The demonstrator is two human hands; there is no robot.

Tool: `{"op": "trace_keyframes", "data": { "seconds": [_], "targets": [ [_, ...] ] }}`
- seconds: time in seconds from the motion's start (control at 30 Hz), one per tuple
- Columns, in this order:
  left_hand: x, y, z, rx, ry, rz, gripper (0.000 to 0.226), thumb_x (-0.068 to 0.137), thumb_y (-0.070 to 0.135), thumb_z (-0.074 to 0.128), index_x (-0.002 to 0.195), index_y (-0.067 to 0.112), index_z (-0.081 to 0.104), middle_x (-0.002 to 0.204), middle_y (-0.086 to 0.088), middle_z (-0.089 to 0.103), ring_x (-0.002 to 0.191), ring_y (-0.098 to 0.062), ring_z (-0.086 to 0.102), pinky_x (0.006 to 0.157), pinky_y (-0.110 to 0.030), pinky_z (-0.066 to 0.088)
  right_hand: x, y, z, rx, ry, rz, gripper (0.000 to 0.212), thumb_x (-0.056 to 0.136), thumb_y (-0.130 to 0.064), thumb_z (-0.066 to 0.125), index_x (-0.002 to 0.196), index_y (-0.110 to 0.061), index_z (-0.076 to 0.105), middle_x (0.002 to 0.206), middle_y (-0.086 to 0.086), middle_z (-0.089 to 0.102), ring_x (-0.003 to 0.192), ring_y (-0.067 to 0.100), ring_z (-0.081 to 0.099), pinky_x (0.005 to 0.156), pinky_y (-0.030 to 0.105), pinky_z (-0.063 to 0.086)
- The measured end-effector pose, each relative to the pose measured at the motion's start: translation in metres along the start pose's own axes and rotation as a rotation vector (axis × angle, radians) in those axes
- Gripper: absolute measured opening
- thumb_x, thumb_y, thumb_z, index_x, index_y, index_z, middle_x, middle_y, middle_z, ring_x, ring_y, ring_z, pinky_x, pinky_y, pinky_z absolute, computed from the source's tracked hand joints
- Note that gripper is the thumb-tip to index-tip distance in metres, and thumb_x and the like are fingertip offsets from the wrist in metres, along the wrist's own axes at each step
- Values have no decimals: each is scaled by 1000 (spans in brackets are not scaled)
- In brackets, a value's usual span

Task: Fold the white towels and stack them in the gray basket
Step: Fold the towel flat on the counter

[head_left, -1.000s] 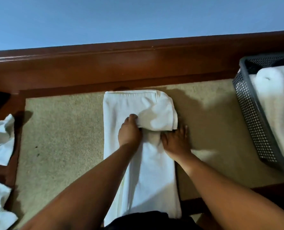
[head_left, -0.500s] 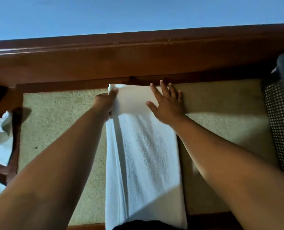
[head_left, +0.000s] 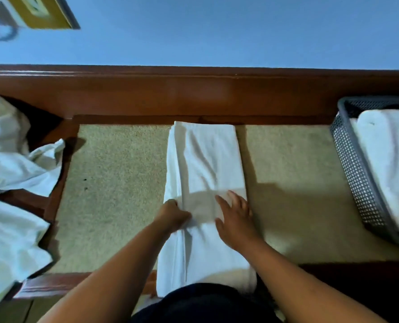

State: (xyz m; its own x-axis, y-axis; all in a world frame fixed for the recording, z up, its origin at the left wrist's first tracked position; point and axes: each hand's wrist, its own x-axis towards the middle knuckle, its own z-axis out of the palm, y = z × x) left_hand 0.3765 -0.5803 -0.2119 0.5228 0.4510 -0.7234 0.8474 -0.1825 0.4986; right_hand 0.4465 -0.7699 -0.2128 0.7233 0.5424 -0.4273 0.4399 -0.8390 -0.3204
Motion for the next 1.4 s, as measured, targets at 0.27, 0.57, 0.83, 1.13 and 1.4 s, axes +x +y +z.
{"op": "trace_keyframes", "data": {
  "seconds": [0.27, 0.57, 0.83, 1.13, 1.4],
  "targets": [
    [-52, -63, 38, -25, 27, -47, 18, 88, 11, 52, 106, 5, 52, 101, -13, 61, 85, -27, 60, 66, -32, 49, -70, 14, 40, -42, -159, 51, 68, 97, -42, 47, 156, -37, 15, 166, -3, -2, 152, 23, 2, 121, 46, 14],
    [-95, -109, 59, 910, 105, 663, 48, 89, 18, 51, 137, 18, 43, 145, -7, 36, 129, -32, 39, 102, -42, 37, -122, 8, 67, -69, -213, 44, 81, 93, -34, 54, 158, -40, 5, 164, 3, -22, 152, 26, -16, 122, 52, 2],
    [-95, -160, 31, 1112, 152, 727, 50, 42, 11, 77, 90, 19, 65, 94, -6, 58, 75, -30, 54, 61, -37, 47, -138, 11, 88, -20, -94, 72, 79, 90, -35, 57, 156, -42, 15, 166, 2, -15, 153, 25, -9, 122, 50, 12],
    [-107, -176, 54, 1270, 44, 790, 49, 57, 22, 77, 106, 18, 72, 113, -9, 65, 91, -30, 58, 71, -38, 51, -135, 4, 98, 133, -24, 132, 70, 89, -33, 61, 151, -41, 29, 166, -2, -6, 153, 23, -5, 120, 48, 25],
    [-117, -173, 64, 986, -140, 347, 42, 93, 14, 52, 135, 19, 51, 129, -6, 56, 108, -27, 63, 81, -39, 52, -145, 1, 120, 196, 160, 241, 72, 81, -26, 69, 148, -31, 41, 159, 8, 13, 144, 33, 20, 109, 48, 39]
  ]
}}
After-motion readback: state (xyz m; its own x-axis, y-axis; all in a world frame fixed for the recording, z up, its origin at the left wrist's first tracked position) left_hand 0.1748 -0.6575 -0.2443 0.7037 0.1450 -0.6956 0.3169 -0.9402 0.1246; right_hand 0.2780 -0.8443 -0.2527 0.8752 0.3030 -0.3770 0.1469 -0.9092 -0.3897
